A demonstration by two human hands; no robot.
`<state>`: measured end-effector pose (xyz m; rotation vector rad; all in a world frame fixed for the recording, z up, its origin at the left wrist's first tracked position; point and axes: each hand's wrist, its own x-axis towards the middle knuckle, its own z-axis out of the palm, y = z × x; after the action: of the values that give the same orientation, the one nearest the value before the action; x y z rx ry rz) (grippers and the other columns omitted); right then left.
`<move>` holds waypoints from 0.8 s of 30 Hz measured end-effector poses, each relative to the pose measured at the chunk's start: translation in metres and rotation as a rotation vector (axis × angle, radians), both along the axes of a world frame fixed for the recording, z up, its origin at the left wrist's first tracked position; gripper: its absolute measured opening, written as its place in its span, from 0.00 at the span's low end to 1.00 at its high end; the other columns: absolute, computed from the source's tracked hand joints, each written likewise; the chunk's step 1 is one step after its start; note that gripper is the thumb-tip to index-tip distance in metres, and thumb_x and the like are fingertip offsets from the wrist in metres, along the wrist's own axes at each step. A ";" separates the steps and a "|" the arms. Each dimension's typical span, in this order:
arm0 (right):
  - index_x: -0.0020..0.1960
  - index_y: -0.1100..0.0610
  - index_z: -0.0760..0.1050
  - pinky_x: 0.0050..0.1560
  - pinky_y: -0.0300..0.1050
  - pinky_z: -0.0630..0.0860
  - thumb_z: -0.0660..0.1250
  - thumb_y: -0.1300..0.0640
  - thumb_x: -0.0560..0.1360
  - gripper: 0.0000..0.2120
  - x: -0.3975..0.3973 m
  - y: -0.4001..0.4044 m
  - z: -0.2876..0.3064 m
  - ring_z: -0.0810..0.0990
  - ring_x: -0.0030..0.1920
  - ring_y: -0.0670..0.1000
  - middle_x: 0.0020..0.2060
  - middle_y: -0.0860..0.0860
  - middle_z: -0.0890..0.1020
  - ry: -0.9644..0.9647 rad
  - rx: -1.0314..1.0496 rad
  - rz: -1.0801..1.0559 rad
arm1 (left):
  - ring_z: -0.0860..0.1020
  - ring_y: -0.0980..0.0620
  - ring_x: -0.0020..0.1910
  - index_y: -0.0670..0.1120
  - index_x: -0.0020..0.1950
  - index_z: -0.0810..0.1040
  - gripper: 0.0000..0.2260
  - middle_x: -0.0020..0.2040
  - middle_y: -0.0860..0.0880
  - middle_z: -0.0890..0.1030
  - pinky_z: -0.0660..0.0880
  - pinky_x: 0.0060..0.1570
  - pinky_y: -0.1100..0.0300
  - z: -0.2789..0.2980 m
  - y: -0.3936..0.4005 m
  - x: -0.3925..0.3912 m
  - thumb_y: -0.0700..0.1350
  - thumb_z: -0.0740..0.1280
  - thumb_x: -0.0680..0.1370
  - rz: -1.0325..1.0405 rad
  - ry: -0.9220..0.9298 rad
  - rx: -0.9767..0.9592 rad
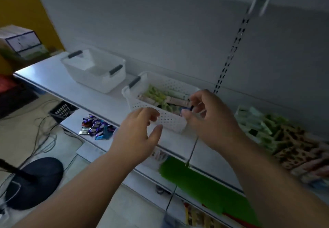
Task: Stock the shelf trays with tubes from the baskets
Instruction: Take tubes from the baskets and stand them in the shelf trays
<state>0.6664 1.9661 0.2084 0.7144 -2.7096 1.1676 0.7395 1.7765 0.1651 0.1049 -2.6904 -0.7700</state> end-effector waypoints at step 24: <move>0.45 0.55 0.78 0.37 0.39 0.69 0.68 0.48 0.74 0.10 -0.147 -0.102 -0.058 0.78 0.41 0.50 0.39 0.49 0.79 -0.271 0.807 -0.222 | 0.74 0.51 0.57 0.55 0.64 0.73 0.22 0.58 0.55 0.76 0.76 0.53 0.53 0.008 -0.128 -0.211 0.58 0.71 0.72 -0.648 -0.207 -0.261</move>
<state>0.5196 1.8641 0.1503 0.2966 -3.3669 0.0828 0.5280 1.6482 0.1728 -0.8259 -3.0137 -0.5795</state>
